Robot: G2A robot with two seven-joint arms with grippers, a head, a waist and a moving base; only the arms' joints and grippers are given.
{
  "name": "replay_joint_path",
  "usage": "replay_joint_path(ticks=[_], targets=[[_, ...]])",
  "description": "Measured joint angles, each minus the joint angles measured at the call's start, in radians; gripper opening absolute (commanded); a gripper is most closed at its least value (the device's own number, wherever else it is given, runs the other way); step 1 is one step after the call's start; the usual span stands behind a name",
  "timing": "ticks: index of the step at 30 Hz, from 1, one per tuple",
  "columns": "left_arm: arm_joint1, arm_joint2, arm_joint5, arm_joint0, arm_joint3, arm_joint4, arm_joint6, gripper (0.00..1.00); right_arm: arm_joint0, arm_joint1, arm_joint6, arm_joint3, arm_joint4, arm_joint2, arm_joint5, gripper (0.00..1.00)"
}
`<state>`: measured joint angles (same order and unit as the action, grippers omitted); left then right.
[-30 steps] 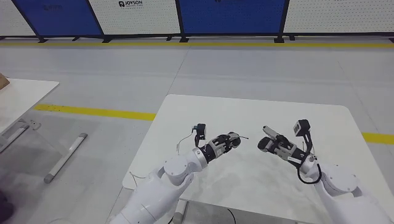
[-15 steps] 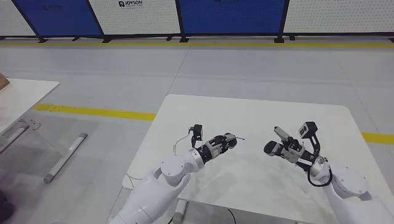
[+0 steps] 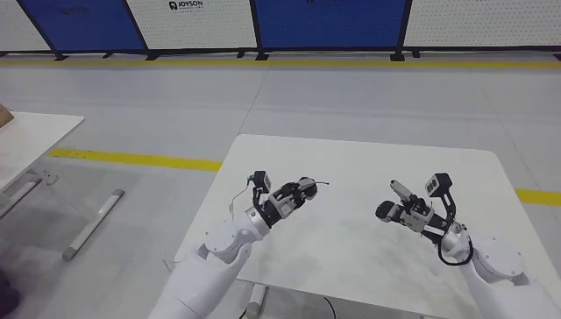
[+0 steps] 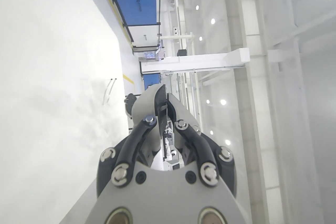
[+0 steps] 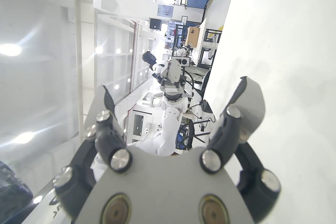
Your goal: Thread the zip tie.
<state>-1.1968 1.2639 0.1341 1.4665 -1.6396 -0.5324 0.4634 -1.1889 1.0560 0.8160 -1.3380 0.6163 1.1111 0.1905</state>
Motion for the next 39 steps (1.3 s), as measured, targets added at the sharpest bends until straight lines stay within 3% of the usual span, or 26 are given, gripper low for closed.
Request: replay_joint_path(ticks=[4, 10, 13, 15, 18, 21, 25, 28, 34, 39], targets=[[0.014, 0.068, 0.04, 0.083, -0.125, 0.017, 0.029, 0.0, 0.0, 0.0, 0.0, 0.0, 0.0, 0.0, 0.0, 1.0], [0.027, 0.129, 0.131, 0.21, -0.287, 0.045, 0.057, 0.0, 0.0, 0.0, 0.0, 0.0, 0.0, 0.0, 0.0, 1.0], [0.03, 0.148, 0.159, 0.254, -0.323, 0.049, 0.067, 0.0, 0.0, 0.0, 0.0, 0.0, 0.0, 0.0, 0.0, 1.0], [0.031, 0.151, 0.158, 0.263, -0.328, 0.052, 0.067, 0.0, 0.0, 0.0, 0.0, 0.0, 0.0, 0.0, 0.0, 1.0], [0.031, 0.138, 0.124, 0.248, -0.31, 0.081, 0.044, 0.0, 0.0, 0.0, 0.0, 0.0, 0.0, 0.0, 0.0, 1.0], [0.028, 0.099, 0.058, 0.203, -0.261, 0.114, 0.011, 0.0, 0.0, 0.0, 0.0, 0.0, 0.0, 0.0, 0.0, 1.0], [0.016, 0.021, -0.016, 0.112, -0.143, 0.157, -0.055, 0.0, 0.0, 0.0, 0.0, 0.0, 0.0, 0.0, 0.0, 1.0], [0.007, -0.028, -0.045, 0.053, -0.052, 0.154, -0.074, 0.0, 0.0, 0.0, 0.0, 0.0, 0.0, 0.0, 0.0, 1.0], [-0.004, -0.08, -0.053, -0.017, 0.073, 0.143, -0.087, 0.0, 0.0, 0.0, 0.0, 0.0, 0.0, 0.0, 0.0, 1.0], [-0.009, -0.1, -0.035, -0.037, 0.111, 0.143, -0.093, 0.0, 0.0, 0.0, 0.0, 0.0, 0.0, 0.0, 0.0, 1.0]])
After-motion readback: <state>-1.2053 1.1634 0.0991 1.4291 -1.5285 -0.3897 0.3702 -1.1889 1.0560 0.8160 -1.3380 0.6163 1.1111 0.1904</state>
